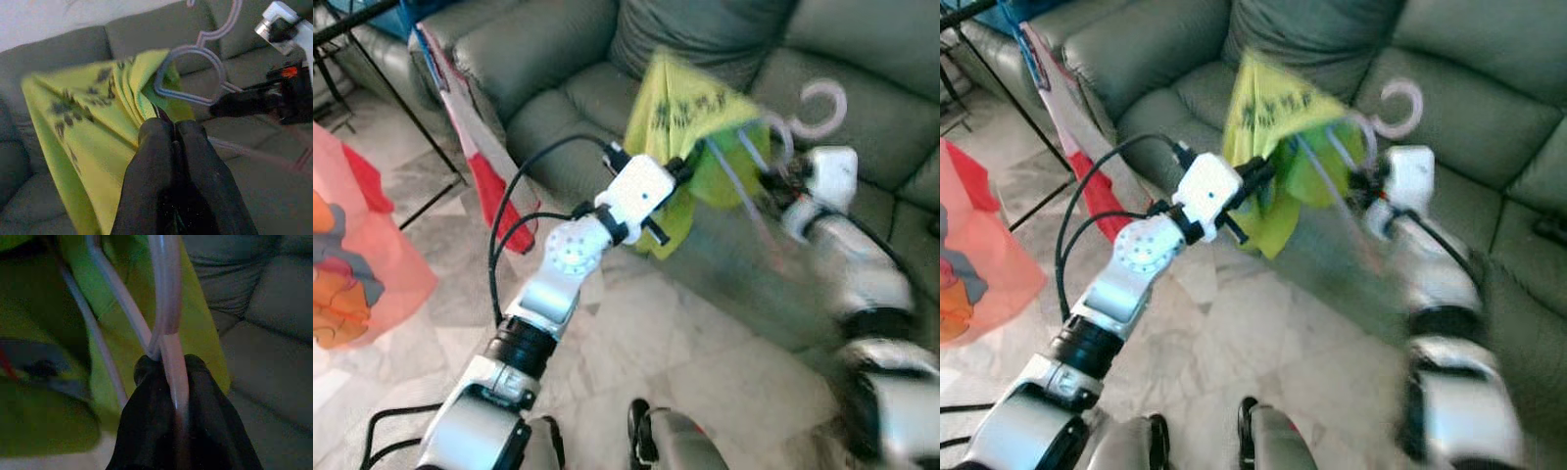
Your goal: Hang hanger
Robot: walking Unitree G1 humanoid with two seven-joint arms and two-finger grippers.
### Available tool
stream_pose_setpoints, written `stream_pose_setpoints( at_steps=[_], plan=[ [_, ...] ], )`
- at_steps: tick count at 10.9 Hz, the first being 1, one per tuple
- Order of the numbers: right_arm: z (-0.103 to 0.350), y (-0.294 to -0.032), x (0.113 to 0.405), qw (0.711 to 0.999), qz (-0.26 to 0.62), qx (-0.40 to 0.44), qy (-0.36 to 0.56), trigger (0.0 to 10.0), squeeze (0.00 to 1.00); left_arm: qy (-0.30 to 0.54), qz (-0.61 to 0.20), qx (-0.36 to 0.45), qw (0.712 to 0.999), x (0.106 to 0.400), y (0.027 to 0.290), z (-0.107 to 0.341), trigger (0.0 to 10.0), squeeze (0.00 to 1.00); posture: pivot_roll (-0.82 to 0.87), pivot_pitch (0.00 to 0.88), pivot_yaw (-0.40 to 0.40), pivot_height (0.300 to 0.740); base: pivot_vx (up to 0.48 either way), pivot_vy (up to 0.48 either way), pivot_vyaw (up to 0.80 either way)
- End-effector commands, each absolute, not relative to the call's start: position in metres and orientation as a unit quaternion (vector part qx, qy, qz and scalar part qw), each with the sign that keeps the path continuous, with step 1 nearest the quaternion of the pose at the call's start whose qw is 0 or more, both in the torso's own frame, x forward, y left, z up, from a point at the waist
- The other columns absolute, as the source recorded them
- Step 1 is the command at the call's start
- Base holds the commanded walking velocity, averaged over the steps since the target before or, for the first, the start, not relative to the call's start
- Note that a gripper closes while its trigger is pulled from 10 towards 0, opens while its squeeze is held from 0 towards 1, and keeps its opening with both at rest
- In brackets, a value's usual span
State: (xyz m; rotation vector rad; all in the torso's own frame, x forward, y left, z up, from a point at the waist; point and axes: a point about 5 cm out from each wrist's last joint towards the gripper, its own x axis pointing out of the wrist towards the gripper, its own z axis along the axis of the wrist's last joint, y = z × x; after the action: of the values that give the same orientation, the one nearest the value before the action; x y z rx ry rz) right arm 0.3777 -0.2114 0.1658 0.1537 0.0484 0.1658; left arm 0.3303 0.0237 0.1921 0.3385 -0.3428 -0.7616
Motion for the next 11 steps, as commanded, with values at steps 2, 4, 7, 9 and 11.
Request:
stream_pose_setpoints(
  at_steps=[2, 4, 7, 9, 11],
  plan=[
    [0.177, -0.169, 0.384, 0.979, 0.142, 0.138, 0.042, 10.0, 0.0, -0.152, -0.347, 0.152, 0.913, 0.334, 0.021, 0.191, 10.0, 0.0, -0.12, 0.182, -0.038, 0.74, 0.0, 0.0, 0.0],
    [0.151, -0.14, 0.373, 0.965, 0.209, 0.116, 0.109, 10.0, 0.0, -0.138, -0.341, 0.147, 0.918, 0.336, 0.027, 0.191, 10.0, 0.0, -0.12, 0.18, -0.045, 0.74, 0.0, 0.0, 0.0],
    [0.134, -0.173, 0.381, 0.973, 0.025, 0.173, 0.151, 10.0, 0.0, -0.053, -0.255, 0.19, 0.947, 0.355, 0.047, 0.169, 10.0, 0.0, -0.13, 0.179, -0.044, 0.74, 0.0, 0.0, 0.0],
    [0.12, -0.13, 0.353, 0.928, 0.206, 0.223, 0.216, 10.0, 0.0, -0.055, -0.255, 0.202, 0.944, 0.355, 0.05, 0.169, 10.0, 0.0, -0.12, 0.18, -0.047, 0.74, 0.0, 0.0, 0.0],
    [0.097, -0.183, 0.354, 0.953, 0.025, 0.194, 0.232, 10.0, 0.0, -0.043, -0.237, 0.226, 0.944, 0.357, 0.058, 0.164, 10.0, 0.0, -0.13, 0.181, -0.044, 0.74, 0.0, 0.0, 0.0]
  ],
)
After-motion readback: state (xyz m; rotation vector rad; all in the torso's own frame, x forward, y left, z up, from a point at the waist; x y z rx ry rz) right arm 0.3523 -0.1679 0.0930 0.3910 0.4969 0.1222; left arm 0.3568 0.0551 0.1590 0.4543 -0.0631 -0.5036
